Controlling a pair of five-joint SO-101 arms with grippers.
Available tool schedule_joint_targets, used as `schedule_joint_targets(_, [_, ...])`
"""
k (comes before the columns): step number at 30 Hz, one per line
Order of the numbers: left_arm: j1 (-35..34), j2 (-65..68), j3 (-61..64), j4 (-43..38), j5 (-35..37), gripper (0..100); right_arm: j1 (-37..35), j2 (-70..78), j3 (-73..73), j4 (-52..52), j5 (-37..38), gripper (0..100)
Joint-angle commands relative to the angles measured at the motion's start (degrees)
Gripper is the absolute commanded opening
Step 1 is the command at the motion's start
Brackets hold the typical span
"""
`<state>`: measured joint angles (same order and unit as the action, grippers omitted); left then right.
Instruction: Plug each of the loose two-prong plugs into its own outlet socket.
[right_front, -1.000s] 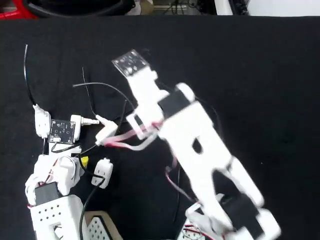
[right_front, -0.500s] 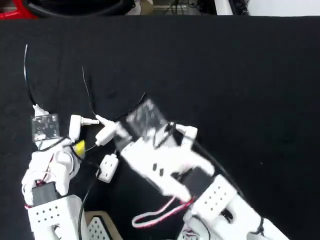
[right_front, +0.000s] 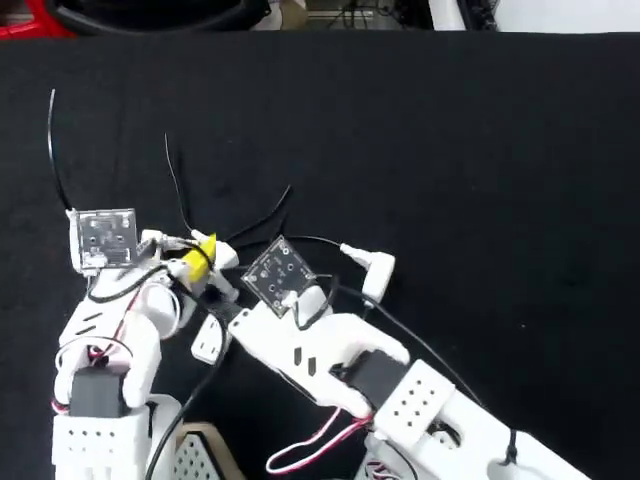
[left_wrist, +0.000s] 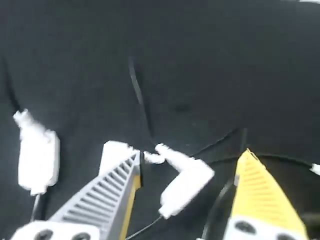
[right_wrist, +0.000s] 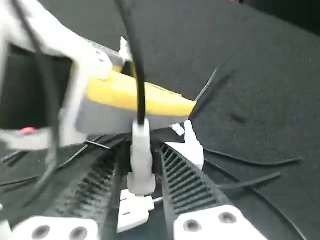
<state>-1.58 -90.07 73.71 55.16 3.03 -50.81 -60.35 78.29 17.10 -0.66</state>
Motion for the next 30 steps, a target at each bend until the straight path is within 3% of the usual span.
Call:
schedule_joint_targets(1, [7.3,-0.6,-6.3,4.7,-2.4,30,-0.4,5.3,-3.2,-1.1,0.5,1.1])
schedule_joint_targets(6, [10.4,-0.6,-7.1,11.3,-13.2,30,-0.3,13.8,-6.6,-0.6,0.5,1.1])
schedule_joint_targets(9, [3.4,-0.6,-6.5,11.9,-13.7,30,-0.3,16.3,-7.6,-0.6,0.3,1.1])
schedule_joint_targets(15, [-17.3,-0.6,-5.1,11.7,-14.2,30,-0.6,19.3,-10.5,2.1,0.2,1.1])
schedule_joint_targets(20, [-30.8,-0.6,0.1,11.6,-22.4,30,-1.8,25.4,-18.1,10.5,0.5,1.1])
schedule_joint_targets(25, [-37.4,-0.6,8.1,5.7,-27.6,30,-6.2,33.4,-22.4,11.3,0.5,1.1])
schedule_joint_targets(30, [-39.3,-0.6,12.7,1.7,-30.5,30,-7.9,38.5,-24.6,11.3,0.2,1.1])
